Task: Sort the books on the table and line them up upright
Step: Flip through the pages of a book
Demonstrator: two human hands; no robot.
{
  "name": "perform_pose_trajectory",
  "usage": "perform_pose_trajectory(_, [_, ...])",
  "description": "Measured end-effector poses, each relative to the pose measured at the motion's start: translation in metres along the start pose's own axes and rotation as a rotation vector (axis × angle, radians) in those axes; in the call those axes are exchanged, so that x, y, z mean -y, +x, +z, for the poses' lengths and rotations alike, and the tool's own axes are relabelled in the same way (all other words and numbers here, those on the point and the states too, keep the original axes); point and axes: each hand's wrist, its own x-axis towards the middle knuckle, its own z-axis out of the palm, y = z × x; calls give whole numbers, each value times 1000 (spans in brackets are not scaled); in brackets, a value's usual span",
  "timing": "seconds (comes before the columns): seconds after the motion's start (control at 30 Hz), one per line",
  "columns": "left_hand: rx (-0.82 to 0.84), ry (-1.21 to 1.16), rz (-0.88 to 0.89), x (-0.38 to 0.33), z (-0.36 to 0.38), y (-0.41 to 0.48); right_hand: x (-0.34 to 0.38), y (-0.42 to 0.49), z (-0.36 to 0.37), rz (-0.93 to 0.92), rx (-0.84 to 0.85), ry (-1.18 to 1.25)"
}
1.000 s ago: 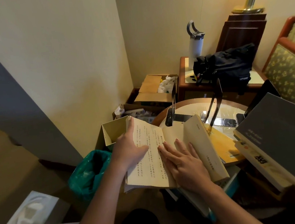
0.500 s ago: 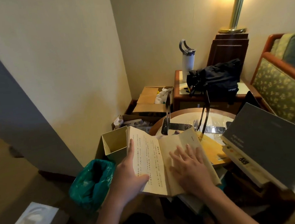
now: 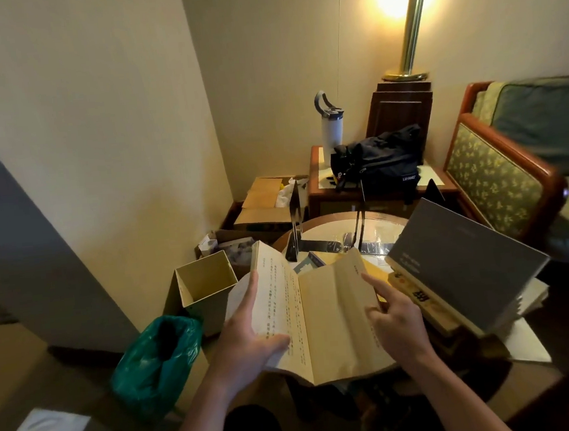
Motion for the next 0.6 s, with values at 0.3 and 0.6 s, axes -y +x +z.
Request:
perform_pose_trajectory(0.3, [44,-100,-30,-8,13,-1,26,-6,-19,75,162,263])
perform_pose_trajectory(0.6, [107,-420,-144,-38,42,3,40,-10,-15,18,199,304])
